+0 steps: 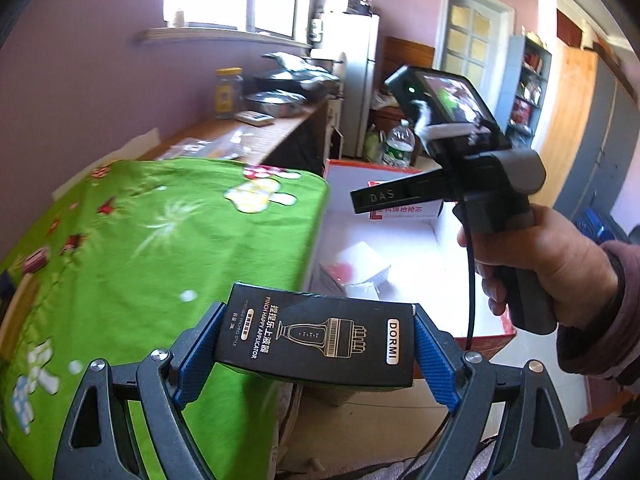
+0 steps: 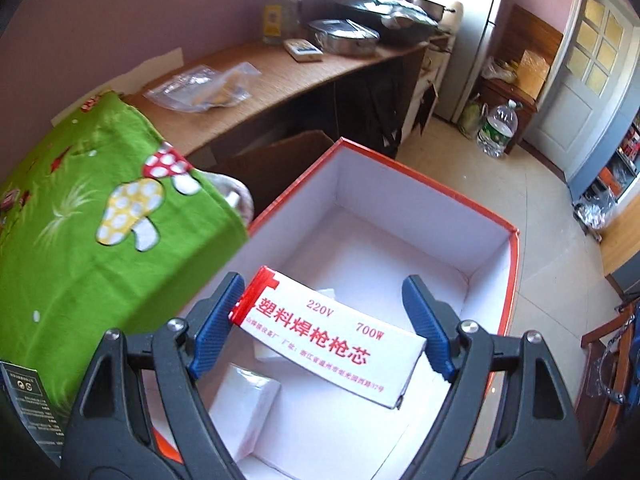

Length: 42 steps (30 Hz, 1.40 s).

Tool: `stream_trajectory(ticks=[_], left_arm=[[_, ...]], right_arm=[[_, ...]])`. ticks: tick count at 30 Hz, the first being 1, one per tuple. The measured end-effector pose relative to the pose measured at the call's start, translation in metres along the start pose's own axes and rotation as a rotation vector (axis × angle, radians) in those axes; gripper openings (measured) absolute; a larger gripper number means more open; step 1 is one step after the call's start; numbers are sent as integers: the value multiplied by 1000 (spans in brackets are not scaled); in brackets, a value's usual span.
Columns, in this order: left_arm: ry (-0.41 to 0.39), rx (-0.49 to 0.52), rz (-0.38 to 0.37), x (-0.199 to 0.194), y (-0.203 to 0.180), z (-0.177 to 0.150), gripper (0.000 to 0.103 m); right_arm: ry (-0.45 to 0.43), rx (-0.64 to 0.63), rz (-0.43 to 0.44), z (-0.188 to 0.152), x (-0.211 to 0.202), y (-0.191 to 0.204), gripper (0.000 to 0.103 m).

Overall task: Organize objects
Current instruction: 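Carry both boxes to the storage box and release them inside, then return both grippers to the bedspread above the remaining boxes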

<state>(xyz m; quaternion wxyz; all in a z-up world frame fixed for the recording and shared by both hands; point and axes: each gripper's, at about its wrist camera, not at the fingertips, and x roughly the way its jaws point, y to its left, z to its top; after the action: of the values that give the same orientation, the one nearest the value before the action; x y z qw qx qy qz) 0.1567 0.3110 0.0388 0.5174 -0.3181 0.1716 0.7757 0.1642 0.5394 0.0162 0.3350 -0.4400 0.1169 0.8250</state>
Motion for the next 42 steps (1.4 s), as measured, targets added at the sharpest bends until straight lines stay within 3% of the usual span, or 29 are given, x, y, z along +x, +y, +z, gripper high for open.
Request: stream_trajectory(ticks=[7, 14, 20, 23, 25, 27, 32, 38, 42], left_arm=[[-7, 86, 24, 18, -13, 2, 87], [-7, 186, -47, 33, -44, 7, 87], [51, 199, -95, 58, -56, 4, 87], [77, 165, -130, 69, -54, 6, 92], [84, 137, -144, 74, -50, 7, 103], [83, 115, -155, 77, -46, 8, 103], [18, 93, -174, 71, -38, 8, 103], [-106, 213, -100, 49, -50, 9, 103], [-121, 188, -165, 38, -44, 14, 103]], right_arm=[[53, 20, 4, -9, 20, -14, 83], [79, 59, 1, -11, 29, -27, 83], [101, 98, 2, -15, 36, -41, 84], [120, 102, 24, -16, 41, -41, 84], [131, 93, 37, -17, 44, -39, 85], [151, 99, 70, -19, 49, -38, 86], [166, 115, 76, -22, 51, -39, 95], [137, 145, 67, -19, 42, -45, 97], [111, 165, 72, -15, 35, -43, 98]])
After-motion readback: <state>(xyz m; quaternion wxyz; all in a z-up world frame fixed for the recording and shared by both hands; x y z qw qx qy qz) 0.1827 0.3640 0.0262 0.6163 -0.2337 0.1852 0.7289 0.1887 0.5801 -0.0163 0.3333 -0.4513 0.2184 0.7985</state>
